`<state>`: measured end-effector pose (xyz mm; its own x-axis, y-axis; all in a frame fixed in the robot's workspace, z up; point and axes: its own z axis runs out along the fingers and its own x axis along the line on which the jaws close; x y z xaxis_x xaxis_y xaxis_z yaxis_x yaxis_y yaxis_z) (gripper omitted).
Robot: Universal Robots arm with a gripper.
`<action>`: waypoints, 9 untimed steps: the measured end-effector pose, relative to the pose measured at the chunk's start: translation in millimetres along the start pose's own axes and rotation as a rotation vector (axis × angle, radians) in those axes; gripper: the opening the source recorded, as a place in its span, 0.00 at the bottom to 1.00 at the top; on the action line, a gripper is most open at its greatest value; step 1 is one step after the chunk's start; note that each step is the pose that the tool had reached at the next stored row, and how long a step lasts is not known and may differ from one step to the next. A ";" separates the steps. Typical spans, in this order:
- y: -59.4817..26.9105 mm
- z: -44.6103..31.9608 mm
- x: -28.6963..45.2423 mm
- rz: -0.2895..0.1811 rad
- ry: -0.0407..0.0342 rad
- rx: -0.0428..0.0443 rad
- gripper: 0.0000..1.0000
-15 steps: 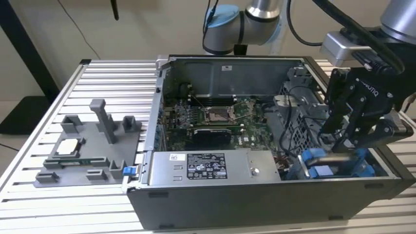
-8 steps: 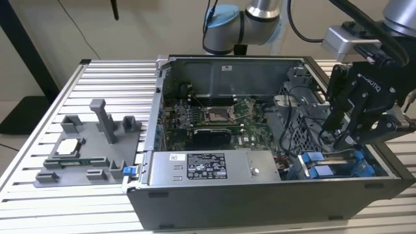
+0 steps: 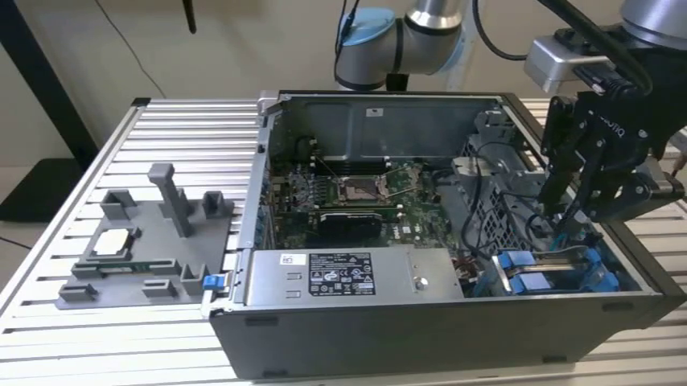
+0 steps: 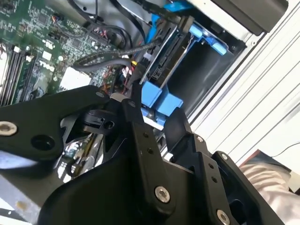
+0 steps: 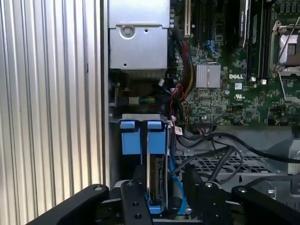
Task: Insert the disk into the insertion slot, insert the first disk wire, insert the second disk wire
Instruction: 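Insert the disk into the insertion slot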
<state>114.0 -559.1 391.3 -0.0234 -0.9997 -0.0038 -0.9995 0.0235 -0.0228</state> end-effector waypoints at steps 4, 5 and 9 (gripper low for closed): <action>0.3 0.1 -11.0 0.000 -0.0038 0.0247 1.00; 0.3 0.0 -12.8 0.000 -0.0052 0.0317 1.00; 0.3 1.6 -13.0 0.000 -0.0072 0.0522 1.00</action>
<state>114.0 -546.0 389.8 -0.0230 -0.9997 -0.0110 -0.9969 0.0238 -0.0749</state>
